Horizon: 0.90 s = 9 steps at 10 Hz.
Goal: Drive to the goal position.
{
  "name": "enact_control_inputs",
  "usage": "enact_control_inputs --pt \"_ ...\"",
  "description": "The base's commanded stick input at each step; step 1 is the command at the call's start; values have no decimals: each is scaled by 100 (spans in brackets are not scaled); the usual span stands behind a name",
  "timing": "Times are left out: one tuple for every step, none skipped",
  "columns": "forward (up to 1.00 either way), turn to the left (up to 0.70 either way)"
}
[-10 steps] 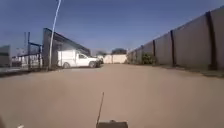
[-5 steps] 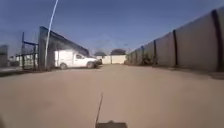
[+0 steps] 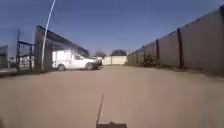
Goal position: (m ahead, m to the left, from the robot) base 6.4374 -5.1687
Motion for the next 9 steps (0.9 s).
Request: enact_control_inputs --pt "100 0" --pt "100 0" --pt "100 0" --pt "100 0" --pt "100 0" --pt "100 0" --pt "100 0" --pt "100 0" --pt "100 0"
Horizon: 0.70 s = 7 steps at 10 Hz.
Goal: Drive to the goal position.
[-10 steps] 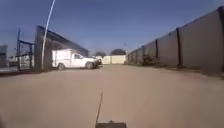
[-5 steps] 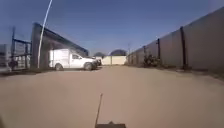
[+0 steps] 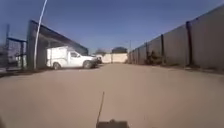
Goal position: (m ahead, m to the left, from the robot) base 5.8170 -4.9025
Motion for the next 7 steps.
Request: enact_control_inputs --pt "100 0" --pt "100 0" --pt "100 0" --pt "100 0" --pt "100 0" --pt "100 0" --pt "100 0"
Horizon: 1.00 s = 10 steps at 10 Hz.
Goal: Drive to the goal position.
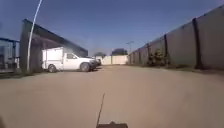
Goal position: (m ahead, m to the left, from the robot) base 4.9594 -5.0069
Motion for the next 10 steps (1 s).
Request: enact_control_inputs --pt "100 0" --pt "100 0" --pt "100 0" --pt "100 -19" --pt "100 -27" --pt "100 -27" --pt "100 0" --pt "100 0" --pt "100 0" --pt "100 0"
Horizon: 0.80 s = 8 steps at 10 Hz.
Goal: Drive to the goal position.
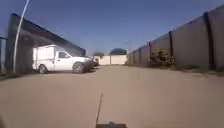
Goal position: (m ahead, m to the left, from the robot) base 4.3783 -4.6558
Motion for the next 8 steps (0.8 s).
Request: enact_control_inputs --pt "100 0" --pt "100 0" --pt "100 0" --pt "100 0" --pt "100 0" --pt "100 0" --pt "100 0" --pt "100 0"
